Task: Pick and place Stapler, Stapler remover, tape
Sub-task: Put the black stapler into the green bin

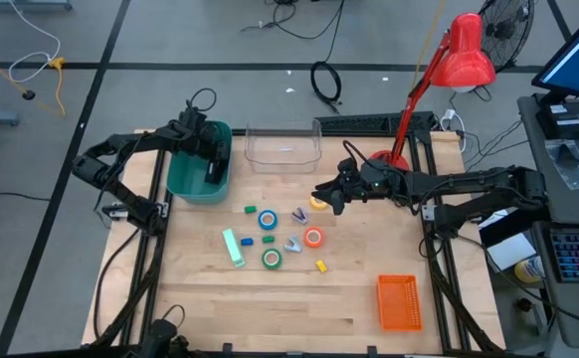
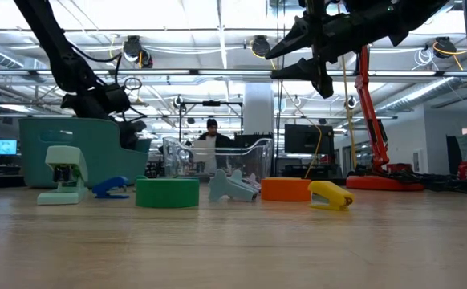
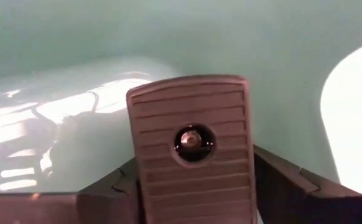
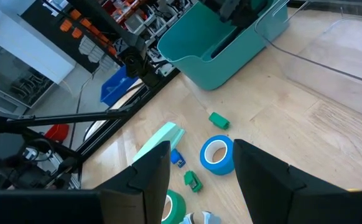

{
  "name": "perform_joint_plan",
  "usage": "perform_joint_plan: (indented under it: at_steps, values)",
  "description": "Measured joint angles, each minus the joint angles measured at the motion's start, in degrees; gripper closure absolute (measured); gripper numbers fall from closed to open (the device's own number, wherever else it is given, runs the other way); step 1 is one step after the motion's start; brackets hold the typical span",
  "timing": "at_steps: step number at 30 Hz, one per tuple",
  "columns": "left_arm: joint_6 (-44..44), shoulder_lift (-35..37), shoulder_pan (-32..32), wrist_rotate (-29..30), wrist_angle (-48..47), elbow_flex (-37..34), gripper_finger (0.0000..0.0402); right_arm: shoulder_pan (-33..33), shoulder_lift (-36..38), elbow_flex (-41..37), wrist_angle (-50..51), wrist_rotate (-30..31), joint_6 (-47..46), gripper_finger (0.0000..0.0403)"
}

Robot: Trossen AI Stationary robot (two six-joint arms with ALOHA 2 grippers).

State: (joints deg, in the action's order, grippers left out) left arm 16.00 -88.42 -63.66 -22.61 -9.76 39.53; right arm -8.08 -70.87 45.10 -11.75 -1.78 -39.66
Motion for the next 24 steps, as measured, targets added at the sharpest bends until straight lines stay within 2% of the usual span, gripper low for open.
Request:
perform_joint_plan:
  at_steps: [4, 11, 18, 24]
  values:
    - [-0.1, 0.0, -0.5, -2.2, 0.1, 0.0, 0.0147, 0.3, 0.0, 0.0, 0.0, 0.0, 0.0, 0.0236]
    - [-1.4, 0.9, -2.0, -4.8, 0.6, 0.0, 0.0145, 1.6, 0.0, 0.0, 0.0, 0.0, 0.0, 0.0236]
    - [-4.4, 7.4, -2.0, 6.2, 0.0, 0.0, 0.0155, 1.8, 0.0, 0.0, 0.0, 0.1, -0.1, 0.0236]
    - [-7.6, 12.3, -2.0, 12.3, -3.3, 0.0, 0.0146, 1.8, 0.0, 0.0, 0.0, 0.2, 0.0, 0.0236]
